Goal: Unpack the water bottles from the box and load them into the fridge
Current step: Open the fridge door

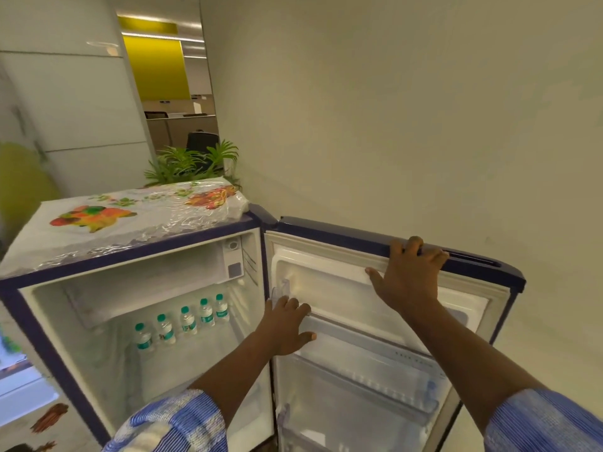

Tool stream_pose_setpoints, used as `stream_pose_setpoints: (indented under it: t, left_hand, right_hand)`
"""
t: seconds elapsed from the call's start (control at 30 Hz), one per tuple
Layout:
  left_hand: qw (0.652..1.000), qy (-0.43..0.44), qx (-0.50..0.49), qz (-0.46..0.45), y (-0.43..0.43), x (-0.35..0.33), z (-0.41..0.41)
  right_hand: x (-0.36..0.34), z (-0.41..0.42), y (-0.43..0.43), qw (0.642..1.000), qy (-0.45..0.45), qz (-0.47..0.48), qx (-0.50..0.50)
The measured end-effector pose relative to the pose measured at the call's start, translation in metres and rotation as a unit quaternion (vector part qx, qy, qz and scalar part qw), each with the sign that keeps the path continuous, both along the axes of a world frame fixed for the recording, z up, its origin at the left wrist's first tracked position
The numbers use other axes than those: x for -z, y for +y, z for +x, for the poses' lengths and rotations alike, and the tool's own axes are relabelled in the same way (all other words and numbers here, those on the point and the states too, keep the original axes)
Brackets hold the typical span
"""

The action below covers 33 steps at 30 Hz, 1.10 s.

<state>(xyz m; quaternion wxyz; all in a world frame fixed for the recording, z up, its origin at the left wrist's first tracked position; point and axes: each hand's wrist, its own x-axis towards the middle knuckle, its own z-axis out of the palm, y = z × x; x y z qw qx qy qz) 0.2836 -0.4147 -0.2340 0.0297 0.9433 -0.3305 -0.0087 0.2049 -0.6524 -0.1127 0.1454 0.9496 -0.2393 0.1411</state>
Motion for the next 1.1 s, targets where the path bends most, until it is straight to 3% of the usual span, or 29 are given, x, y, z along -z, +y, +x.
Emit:
stream_pose_setpoints:
  t: [1.1]
  left_hand:
    - [0.987, -0.028, -0.154, -0.028, -0.066, 0.026, -0.008]
  right_hand:
    - [0.021, 0.027, -0.077, 0.987, -0.049, -0.019, -0.151]
